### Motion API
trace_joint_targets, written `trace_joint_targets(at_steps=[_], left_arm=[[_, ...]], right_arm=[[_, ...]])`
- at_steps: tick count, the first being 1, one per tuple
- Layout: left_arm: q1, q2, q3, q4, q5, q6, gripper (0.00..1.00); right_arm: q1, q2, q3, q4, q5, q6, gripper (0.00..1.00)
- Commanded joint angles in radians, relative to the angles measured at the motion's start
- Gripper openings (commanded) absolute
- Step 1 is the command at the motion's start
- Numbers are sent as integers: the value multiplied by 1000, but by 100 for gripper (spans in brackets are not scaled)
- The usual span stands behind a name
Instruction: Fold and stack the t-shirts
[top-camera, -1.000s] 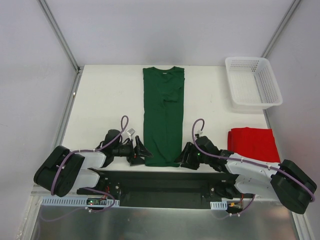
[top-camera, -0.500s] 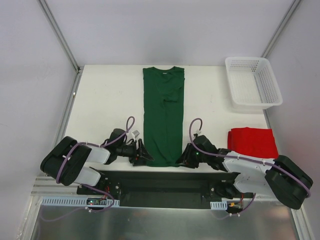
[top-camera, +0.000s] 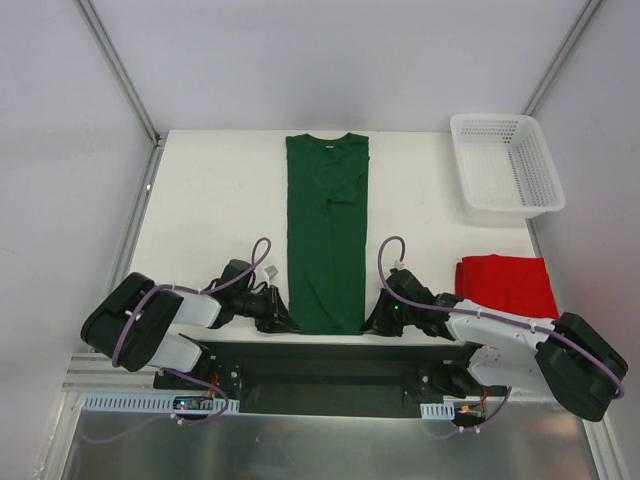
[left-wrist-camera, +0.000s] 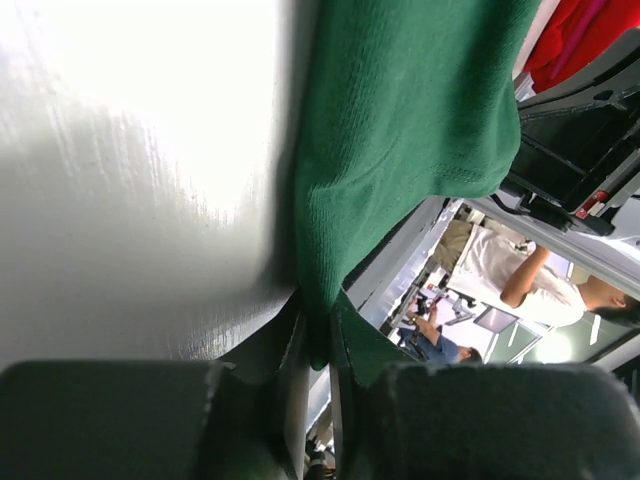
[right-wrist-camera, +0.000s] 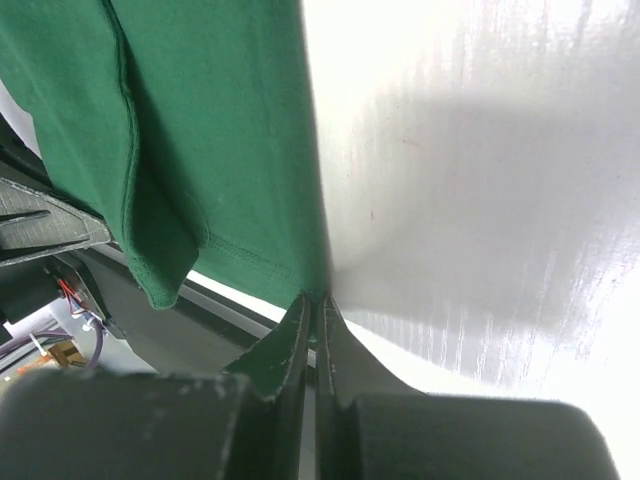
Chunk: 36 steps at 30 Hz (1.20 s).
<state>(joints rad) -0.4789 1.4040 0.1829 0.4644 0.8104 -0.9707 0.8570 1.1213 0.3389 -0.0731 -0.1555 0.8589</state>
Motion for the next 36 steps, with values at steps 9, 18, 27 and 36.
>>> trace_joint_targets(at_steps=[9, 18, 27, 36], left_arm=[[-9, -42, 21, -113, -31, 53, 0], [-10, -282, 52, -391, -47, 66, 0], [-13, -484, 90, -666, -54, 78, 0], [-27, -643, 86, -875, -50, 84, 0]], right_arm=[[-4, -40, 54, -177, 16, -44, 1], [7, -89, 167, -365, -6, -72, 1], [43, -124, 287, -553, -9, -92, 1], [128, -179, 311, -665, 5, -48, 1]])
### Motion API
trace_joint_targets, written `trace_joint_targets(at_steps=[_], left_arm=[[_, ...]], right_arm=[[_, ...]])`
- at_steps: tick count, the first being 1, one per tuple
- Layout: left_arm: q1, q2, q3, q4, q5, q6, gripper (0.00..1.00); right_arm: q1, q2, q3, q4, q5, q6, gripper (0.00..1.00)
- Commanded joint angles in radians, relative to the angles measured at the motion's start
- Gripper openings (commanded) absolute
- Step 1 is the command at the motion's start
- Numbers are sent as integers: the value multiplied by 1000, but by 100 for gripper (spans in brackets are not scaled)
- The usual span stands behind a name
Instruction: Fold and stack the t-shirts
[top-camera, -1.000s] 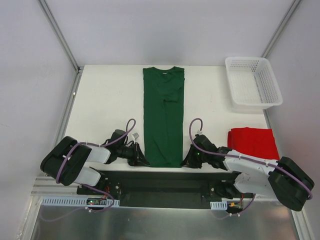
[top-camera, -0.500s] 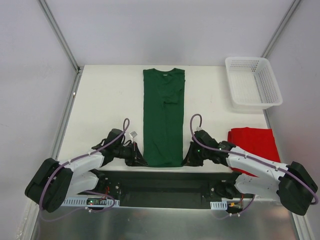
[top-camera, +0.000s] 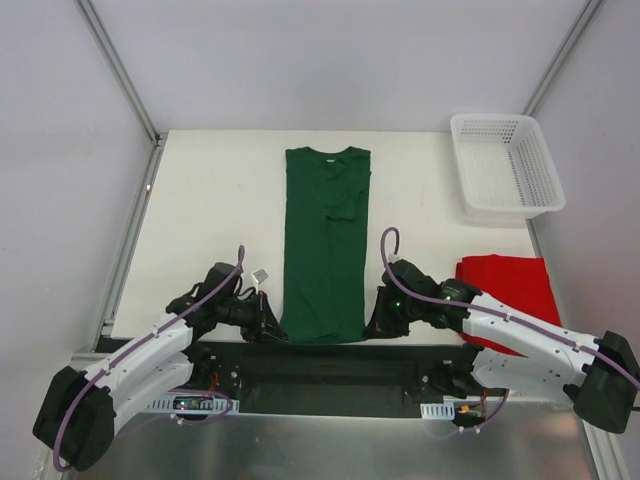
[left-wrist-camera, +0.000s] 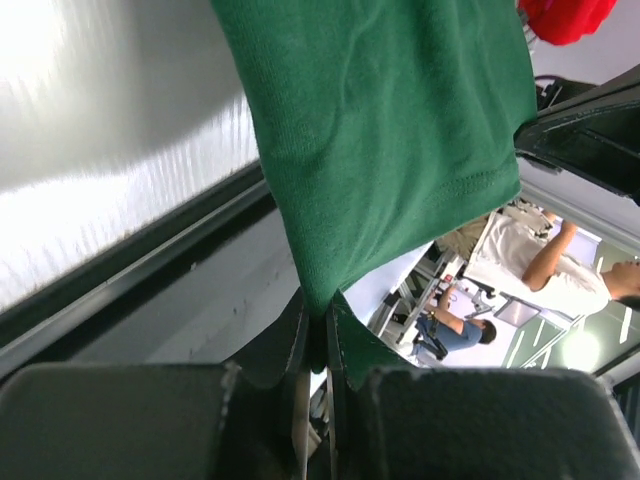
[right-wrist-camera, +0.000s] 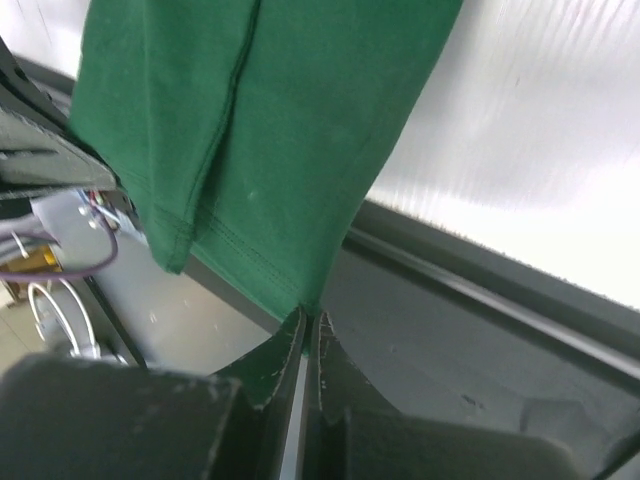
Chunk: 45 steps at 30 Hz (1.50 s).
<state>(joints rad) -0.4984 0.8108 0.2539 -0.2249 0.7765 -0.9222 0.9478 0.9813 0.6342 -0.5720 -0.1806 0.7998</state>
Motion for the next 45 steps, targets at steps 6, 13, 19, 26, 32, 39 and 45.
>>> trace_joint_targets(at_steps=[6, 13, 19, 26, 32, 39, 45], left_arm=[[-19, -146, 36, -315, 0, 36, 0], [-52, -265, 30, -429, 13, 11, 0], [-117, -323, 25, -464, 4, -46, 0], [-304, -176, 137, -465, -124, -53, 0], [-336, -84, 188, -459, -146, -30, 0], [-394, 20, 258, -456, -115, 8, 0], [-404, 62, 367, -499, -146, 26, 0]], right_arm=[[149, -62, 4, -209, 70, 84, 1], [298, -61, 1, -221, 131, 179, 1], [364, -36, 12, -230, 165, 226, 1], [388, -76, -22, -220, 174, 269, 1], [390, -70, -10, -238, 174, 263, 1], [388, 14, 64, -272, 196, 204, 1], [385, 57, 169, -367, 245, 150, 1]])
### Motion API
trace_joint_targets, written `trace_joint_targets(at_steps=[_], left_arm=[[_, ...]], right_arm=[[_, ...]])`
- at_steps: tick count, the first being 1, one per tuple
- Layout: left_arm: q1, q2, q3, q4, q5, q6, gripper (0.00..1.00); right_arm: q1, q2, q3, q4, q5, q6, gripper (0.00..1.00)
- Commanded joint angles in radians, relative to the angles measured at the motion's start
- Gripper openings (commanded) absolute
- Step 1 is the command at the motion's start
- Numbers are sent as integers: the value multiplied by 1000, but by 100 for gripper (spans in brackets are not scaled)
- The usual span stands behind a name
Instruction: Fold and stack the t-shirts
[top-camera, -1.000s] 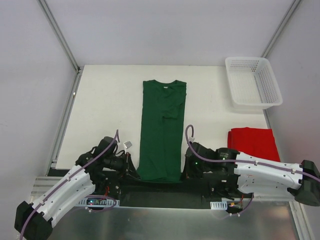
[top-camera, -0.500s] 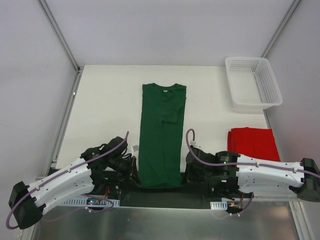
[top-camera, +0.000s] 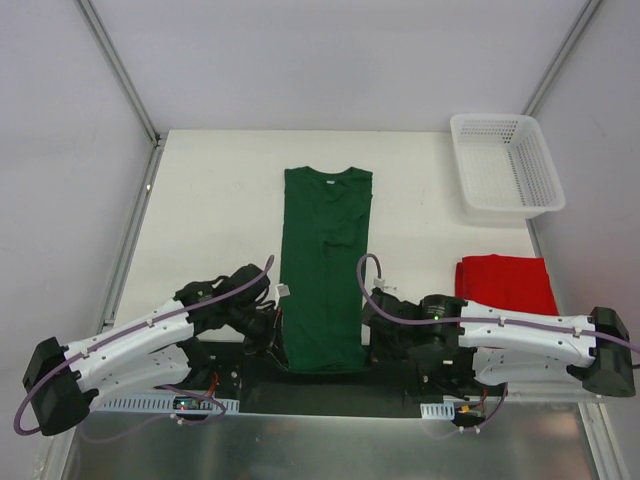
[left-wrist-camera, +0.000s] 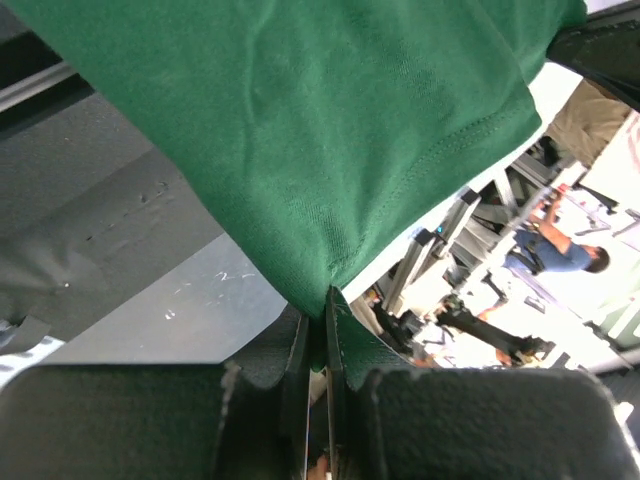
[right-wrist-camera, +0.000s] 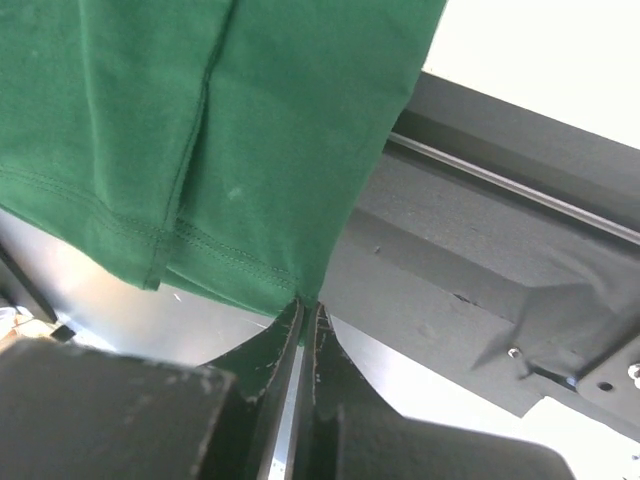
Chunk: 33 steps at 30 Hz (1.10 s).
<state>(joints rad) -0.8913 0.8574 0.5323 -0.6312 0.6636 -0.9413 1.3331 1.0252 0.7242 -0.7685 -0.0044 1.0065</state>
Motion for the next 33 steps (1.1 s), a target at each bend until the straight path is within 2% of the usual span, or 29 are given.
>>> trace_joint_targets(at_steps=[1, 6, 13, 16, 21, 24, 33], left_arm=[[-11, 20, 104, -113, -47, 50, 0], [-11, 46, 191, -159, -104, 79, 0], [-3, 80, 232, -188, -171, 111, 0], [34, 94, 230, -191, -174, 131, 0], [213, 111, 244, -202, -130, 209, 0], [279, 152, 288, -219, -125, 275, 0], [334, 331, 454, -239, -156, 380, 0]], right_arm=[[-6, 15, 89, -181, 72, -65, 1], [-52, 6, 162, -274, 118, -127, 1], [-218, -8, 233, -325, 109, -265, 1], [-265, -4, 254, -330, 107, -319, 1], [-331, 30, 282, -311, 81, -379, 1], [-353, 47, 299, -304, 78, -413, 1], [-437, 115, 343, -276, 52, -506, 1]])
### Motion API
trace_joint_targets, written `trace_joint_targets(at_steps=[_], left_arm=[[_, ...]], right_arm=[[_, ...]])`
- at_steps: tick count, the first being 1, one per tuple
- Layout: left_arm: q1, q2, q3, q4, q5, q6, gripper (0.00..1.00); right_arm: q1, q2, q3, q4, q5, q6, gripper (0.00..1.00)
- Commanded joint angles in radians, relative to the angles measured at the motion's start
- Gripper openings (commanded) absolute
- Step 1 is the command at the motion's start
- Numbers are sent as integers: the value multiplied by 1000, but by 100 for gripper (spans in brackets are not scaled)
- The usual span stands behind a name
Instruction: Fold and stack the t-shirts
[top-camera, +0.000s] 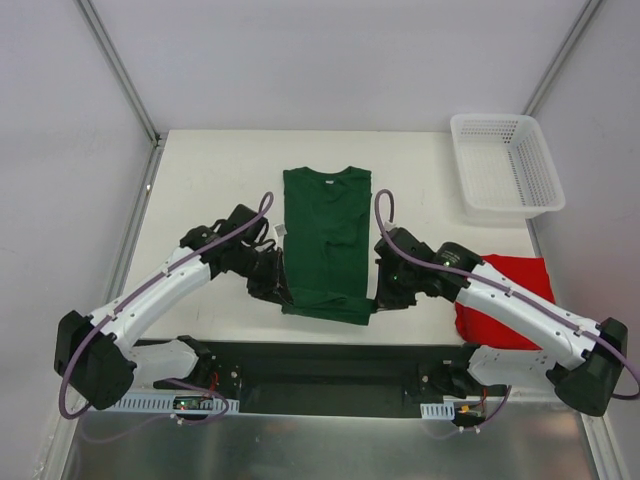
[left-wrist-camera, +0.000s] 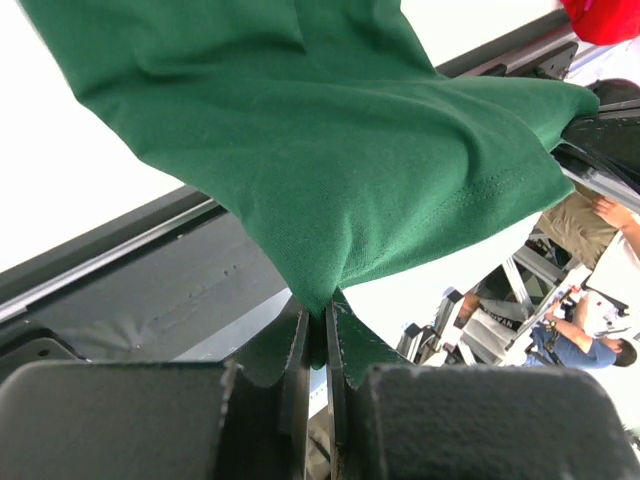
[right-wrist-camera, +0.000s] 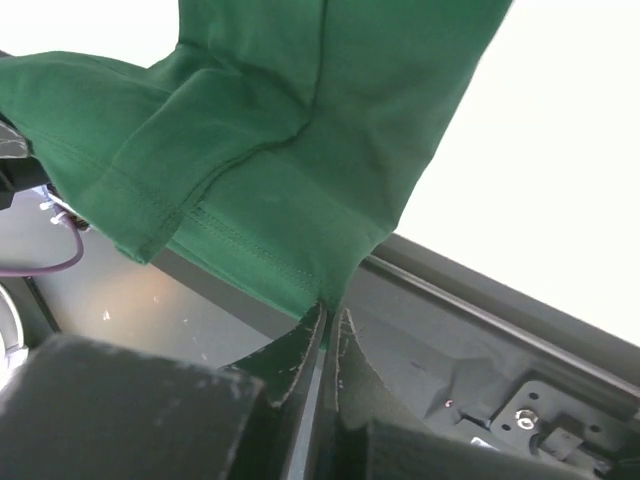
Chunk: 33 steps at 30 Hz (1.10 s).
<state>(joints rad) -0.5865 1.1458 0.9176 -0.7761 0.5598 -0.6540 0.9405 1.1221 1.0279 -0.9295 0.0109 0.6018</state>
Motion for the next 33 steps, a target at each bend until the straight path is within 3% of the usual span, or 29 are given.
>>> trace_joint_targets(at_steps=[1, 21, 33], left_arm=[[39, 54, 78, -92, -51, 103, 0], [211, 321, 234, -75, -104, 217, 0], [243, 508, 395, -74, -112, 244, 0]], right_arm=[[-55, 22, 43, -112, 35, -111, 1], [-299, 286, 224, -48, -98, -381, 1], [-387, 445, 343, -34, -131, -450, 1]])
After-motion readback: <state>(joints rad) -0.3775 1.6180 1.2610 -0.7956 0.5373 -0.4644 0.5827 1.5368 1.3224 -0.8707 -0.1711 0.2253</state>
